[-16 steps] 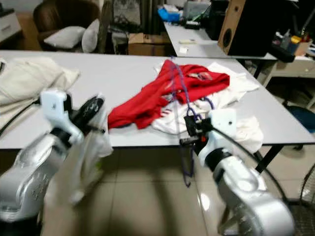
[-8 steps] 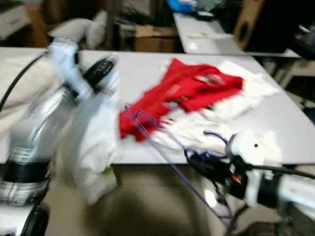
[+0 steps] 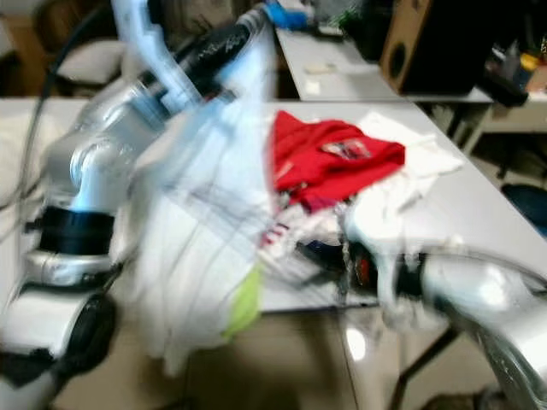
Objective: Hang hanger
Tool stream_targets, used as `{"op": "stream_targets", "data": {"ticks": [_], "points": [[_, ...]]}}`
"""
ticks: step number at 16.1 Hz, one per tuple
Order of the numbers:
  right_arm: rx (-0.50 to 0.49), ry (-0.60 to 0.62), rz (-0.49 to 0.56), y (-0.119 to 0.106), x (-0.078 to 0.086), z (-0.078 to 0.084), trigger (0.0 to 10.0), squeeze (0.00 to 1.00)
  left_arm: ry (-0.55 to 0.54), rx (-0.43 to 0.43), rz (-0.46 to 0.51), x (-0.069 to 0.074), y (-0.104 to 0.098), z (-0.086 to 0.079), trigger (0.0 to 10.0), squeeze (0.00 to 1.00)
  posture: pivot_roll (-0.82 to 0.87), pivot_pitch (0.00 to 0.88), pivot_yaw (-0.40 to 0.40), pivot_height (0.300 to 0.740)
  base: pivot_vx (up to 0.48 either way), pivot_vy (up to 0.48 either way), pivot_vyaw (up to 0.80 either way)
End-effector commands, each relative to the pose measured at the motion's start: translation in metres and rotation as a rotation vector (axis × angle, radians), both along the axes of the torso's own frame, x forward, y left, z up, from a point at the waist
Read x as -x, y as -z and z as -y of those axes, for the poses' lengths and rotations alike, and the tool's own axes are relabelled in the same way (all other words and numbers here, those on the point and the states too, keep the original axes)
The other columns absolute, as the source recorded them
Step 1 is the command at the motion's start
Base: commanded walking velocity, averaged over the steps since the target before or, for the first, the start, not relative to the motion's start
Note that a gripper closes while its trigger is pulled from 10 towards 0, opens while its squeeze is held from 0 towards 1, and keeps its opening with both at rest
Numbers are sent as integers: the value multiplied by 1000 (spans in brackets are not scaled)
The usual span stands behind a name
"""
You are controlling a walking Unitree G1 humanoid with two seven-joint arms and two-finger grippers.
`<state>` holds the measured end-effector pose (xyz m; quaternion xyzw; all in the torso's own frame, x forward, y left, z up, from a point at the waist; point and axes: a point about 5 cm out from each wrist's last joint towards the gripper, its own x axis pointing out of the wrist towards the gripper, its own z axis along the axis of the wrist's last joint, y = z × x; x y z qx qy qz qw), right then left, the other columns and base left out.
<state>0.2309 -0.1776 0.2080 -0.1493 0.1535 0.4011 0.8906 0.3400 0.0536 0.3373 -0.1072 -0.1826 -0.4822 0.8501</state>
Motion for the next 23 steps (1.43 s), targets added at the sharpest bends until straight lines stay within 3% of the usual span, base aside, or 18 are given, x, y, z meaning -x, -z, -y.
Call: {"op": "stream_targets", "data": {"ticks": [1,2,3,5,6,22,23], "points": [[45,122,56,0,-18,7,10000,0,3,46,71,6,-22,-13,10000,0,22,0,10,740,300,0,0],[40,292,262,-30,-48,23,10000,0,-19,86,108,7,-39,-27,10000,0,28,0,6,740,289,0,0],[17,373,411,-56,-61,32,10000,0,-40,110,132,8,-49,-38,10000,0,29,0,3,740,289,0,0],[-13,416,570,-90,-67,40,10000,0,-65,146,152,9,-58,-52,10000,0,32,0,-1,740,289,0,0],[-11,467,778,-130,-70,52,10000,0,-102,169,184,12,-68,-69,10000,0,34,0,-11,740,281,0,0],[-11,467,778,-130,-70,52,10000,0,-102,169,184,12,-68,-69,10000,0,34,0,-11,740,281,0,0],[-5,489,874,-143,-74,57,10000,0,-109,174,191,14,-70,-75,10000,0,34,0,-13,740,281,0,0]]}}
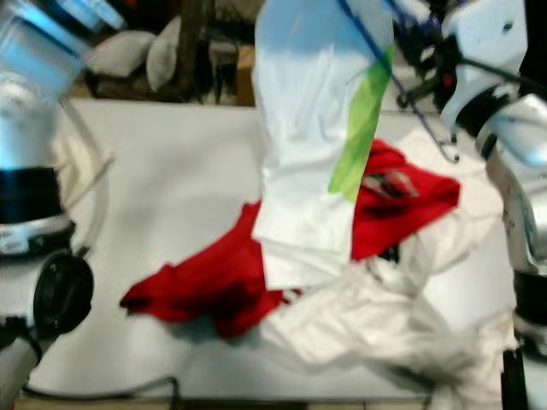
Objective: Hang hanger
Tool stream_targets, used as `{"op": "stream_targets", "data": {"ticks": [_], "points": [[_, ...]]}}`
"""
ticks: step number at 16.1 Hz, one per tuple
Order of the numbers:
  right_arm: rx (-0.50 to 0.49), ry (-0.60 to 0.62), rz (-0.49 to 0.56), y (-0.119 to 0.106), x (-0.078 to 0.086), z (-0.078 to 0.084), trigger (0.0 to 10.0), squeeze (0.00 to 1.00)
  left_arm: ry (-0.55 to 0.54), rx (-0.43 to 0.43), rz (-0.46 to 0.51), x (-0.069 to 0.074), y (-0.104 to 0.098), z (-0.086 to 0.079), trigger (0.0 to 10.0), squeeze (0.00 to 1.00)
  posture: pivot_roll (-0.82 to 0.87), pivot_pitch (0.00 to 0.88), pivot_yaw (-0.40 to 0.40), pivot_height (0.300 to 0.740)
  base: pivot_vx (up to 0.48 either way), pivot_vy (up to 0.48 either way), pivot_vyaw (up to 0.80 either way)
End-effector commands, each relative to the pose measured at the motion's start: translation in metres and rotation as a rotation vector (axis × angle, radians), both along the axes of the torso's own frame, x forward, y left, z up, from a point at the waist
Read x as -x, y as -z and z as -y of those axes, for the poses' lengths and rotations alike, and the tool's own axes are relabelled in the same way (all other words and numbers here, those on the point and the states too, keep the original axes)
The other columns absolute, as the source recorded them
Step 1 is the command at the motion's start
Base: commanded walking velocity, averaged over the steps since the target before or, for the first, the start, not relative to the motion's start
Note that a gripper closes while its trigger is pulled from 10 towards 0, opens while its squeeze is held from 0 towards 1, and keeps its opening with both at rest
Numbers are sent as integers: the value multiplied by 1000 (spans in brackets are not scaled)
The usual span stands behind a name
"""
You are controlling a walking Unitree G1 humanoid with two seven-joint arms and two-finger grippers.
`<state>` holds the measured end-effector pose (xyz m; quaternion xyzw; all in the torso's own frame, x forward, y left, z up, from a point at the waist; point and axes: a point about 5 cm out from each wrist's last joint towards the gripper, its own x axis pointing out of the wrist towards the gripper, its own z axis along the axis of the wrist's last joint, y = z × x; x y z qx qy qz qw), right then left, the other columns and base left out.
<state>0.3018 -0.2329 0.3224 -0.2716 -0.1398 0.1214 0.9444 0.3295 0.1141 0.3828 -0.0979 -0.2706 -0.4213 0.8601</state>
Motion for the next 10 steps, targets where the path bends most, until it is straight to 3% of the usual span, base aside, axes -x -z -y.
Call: {"op": "stream_targets", "data": {"ticks": [1,2,6,10], "points": [[172,-273,-349,75,30,-28,10000,0,-127,-317,-365,3,137,4,10000,0,2,0,16,740,0,0,0],[200,-451,-611,121,64,-44,10000,0,-133,-483,-523,29,204,11,10000,0,6,0,14,740,0,0,0],[172,-478,-611,122,65,-50,10000,0,-112,-461,-515,34,198,11,10000,0,12,0,9,740,0,0,0],[209,-520,-666,122,77,-47,10000,0,-86,-482,-521,46,203,17,10000,0,13,0,11,740,0,0,0]]}}
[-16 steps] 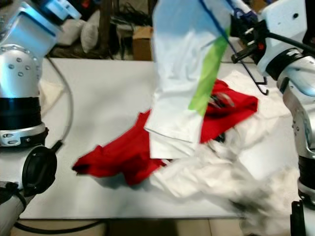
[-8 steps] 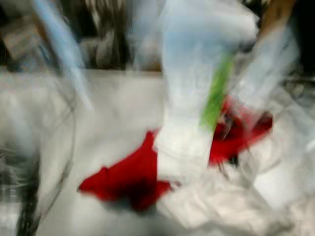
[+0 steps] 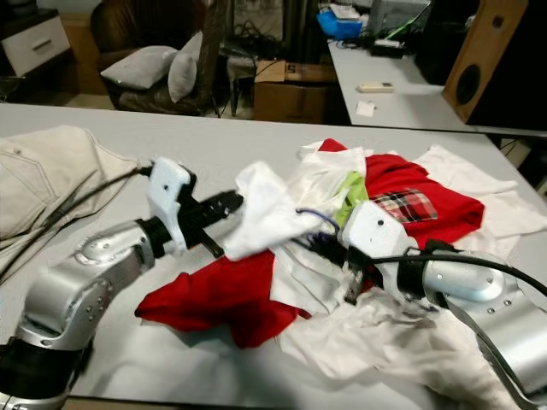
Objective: Hang hanger
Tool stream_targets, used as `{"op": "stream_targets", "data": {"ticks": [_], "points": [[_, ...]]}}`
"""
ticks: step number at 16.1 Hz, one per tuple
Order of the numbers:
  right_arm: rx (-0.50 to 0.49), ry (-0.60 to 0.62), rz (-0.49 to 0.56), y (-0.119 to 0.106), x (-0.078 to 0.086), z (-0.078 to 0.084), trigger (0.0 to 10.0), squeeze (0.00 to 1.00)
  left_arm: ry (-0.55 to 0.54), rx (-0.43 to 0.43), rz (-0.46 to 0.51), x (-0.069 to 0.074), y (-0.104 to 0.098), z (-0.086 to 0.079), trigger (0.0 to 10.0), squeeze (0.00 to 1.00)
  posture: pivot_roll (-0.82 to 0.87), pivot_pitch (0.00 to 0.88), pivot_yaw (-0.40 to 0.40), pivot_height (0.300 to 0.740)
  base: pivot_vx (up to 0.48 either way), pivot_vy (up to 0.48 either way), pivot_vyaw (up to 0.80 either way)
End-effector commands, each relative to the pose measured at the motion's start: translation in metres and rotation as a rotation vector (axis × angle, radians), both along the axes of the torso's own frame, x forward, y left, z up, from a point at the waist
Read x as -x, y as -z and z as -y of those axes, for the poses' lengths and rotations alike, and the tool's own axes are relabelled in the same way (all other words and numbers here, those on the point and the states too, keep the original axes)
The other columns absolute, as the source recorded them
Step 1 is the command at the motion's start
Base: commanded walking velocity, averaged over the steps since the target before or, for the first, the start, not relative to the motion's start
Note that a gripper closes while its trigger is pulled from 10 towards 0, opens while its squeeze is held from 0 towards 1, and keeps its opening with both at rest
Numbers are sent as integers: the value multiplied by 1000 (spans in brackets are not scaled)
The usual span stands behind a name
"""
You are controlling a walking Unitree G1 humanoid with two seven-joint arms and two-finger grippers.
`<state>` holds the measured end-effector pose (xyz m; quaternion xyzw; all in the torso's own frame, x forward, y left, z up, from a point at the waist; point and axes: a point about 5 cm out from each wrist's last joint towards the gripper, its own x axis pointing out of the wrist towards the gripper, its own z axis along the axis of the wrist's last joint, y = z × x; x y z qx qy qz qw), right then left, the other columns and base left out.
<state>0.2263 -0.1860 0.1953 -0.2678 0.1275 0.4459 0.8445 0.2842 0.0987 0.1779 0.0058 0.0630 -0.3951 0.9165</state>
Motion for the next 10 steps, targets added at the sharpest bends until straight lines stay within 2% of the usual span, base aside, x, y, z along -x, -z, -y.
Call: {"op": "stream_targets", "data": {"ticks": [1,3,4,7,9,10], "points": [[0,-16,-1,-5,2,1,10000,0,9,-24,8,0,-1,2,10000,0,12,0,13,740,0,0,0],[-3,-75,-90,-10,15,8,10000,0,-36,-40,-2,-4,0,0,10000,0,9,0,16,740,0,0,0],[-16,-110,-135,-15,22,12,10000,0,-79,-27,-9,-11,-1,-3,10000,1000,11,0,18,740,0,0,0],[-75,-93,-133,-34,23,28,10000,0,-74,-62,-7,-16,-3,-10,10000,1000,11,0,24,740,0,0,0],[-161,-77,-99,-56,24,42,10000,0,-61,-78,-9,-19,-6,-21,10000,1000,7,0,31,740,0,0,0],[-248,-65,-58,-78,25,56,10000,0,8,-82,-20,-16,-13,-36,10000,1000,6,0,32,740,0,0,0]]}}
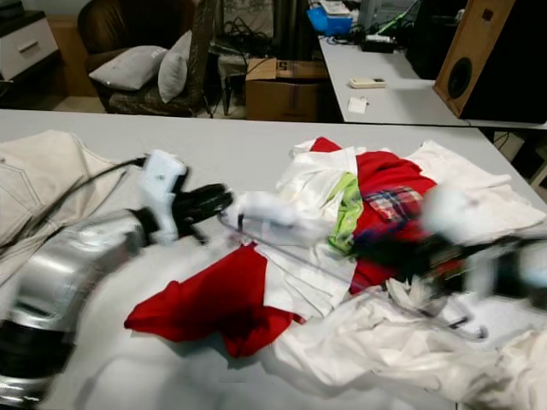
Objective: Hang hanger
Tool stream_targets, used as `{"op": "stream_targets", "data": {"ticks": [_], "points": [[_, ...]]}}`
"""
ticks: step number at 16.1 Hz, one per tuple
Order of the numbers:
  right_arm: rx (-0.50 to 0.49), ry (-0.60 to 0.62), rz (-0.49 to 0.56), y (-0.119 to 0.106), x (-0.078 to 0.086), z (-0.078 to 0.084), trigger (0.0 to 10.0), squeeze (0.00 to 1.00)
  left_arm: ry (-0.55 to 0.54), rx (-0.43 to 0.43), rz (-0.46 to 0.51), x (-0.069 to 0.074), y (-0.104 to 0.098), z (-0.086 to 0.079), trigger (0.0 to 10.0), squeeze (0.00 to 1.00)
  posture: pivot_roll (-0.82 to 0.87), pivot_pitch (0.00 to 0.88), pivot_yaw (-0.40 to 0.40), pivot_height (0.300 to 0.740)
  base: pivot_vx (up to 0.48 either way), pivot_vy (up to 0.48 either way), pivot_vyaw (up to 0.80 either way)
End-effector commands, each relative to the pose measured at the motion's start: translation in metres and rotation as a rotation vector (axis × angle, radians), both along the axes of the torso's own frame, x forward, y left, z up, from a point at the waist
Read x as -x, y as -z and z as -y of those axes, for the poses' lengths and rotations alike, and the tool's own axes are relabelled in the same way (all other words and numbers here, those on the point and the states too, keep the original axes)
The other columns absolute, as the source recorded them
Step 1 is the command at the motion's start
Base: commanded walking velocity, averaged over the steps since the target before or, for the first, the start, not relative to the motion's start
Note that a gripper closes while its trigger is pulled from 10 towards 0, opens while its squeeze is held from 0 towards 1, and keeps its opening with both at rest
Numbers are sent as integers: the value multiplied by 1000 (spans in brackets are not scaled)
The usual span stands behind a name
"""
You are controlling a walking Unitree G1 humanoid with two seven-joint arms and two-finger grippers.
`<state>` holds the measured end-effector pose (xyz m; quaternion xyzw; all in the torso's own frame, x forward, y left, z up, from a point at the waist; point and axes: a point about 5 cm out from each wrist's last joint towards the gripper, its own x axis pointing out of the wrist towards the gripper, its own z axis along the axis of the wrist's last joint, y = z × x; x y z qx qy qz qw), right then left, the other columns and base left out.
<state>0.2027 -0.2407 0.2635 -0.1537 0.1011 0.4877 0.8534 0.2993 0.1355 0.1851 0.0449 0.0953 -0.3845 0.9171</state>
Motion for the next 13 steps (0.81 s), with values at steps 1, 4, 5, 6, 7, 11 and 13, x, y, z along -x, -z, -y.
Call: {"op": "stream_targets", "data": {"ticks": [1,4,5,6,7,11,13], "points": [[-63,4,40,-17,2,8,10000,0,89,30,-5,5,-12,-8,10000,1000,8,0,32,740,0,0,0],[-147,80,106,-26,-3,18,10000,0,238,80,-18,21,-28,-22,10000,1000,13,0,30,740,0,0,0],[-163,166,140,-26,-12,21,10000,0,284,149,-13,29,-42,-27,10000,1000,17,0,30,740,0,0,0],[-170,218,148,-25,-18,22,10000,0,298,187,-1,32,-50,-31,10000,1000,17,0,30,740,0,0,0],[-168,285,152,-17,-27,13,10000,0,164,243,79,22,-63,-41,10000,1000,24,0,30,740,0,0,0],[-247,432,214,-8,-44,-16,10000,0,-145,181,209,10,-68,-51,10000,0,41,0,28,740,0,0,0],[-399,558,251,-11,-49,-36,10000,0,-247,210,247,22,-64,-42,10000,0,49,0,33,740,0,0,0]]}}
